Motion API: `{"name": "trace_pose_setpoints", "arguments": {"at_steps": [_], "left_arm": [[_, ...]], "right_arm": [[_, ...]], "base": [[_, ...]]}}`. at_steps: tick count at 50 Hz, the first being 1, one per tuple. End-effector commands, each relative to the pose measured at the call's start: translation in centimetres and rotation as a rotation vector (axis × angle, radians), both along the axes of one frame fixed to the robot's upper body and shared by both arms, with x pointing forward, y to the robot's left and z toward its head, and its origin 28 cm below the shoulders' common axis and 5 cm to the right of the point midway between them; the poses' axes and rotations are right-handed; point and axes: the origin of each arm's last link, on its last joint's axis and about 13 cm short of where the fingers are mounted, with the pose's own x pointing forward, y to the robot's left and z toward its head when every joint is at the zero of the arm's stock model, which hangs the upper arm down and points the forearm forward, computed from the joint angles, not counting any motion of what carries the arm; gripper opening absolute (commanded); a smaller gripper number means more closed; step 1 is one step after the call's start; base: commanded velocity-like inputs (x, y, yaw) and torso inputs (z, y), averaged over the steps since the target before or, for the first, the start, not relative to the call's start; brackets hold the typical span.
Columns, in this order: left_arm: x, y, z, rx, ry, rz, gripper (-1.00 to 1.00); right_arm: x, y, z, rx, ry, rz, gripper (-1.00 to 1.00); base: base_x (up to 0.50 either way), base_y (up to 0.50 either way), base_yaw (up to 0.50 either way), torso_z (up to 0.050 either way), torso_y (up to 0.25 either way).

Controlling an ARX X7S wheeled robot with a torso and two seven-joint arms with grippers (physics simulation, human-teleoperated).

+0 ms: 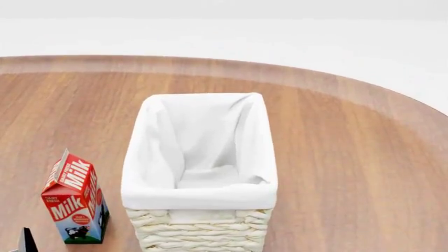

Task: Pick up the alphabet soup, and put it in the basket.

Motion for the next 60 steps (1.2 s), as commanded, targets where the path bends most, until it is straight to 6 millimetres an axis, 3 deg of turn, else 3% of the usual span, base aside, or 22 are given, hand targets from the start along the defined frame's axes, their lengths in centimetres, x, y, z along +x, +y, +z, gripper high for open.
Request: {"name": "trace_pose_setpoints", "arguments": {"at_steps": [1,10,60], "left_arm": [[0.0,0.0,0.0,0.002,0.001,0.002,1.0],[0.0,0.0,0.0,0.002,0.0,0.003,1.0],[-0.1,-0.1,0.0,0.006,-0.005,0.003,1.0]], "right_arm": [[-0.8,0.0,0.0,-0.054,0.023,0.167,1.0],[-1.1,0.1,-0.2,-0.079,0.044,0.232,1.0],[-1.8,-0.1,-2.3,-0.32,0.096,0.139,1.0]], "base": [[0.0,0.0,0.0,0.0,0.0],[0.0,0.0,0.0,0.0,0.0],[0.0,0.0,0.0,0.0,0.0]]}}
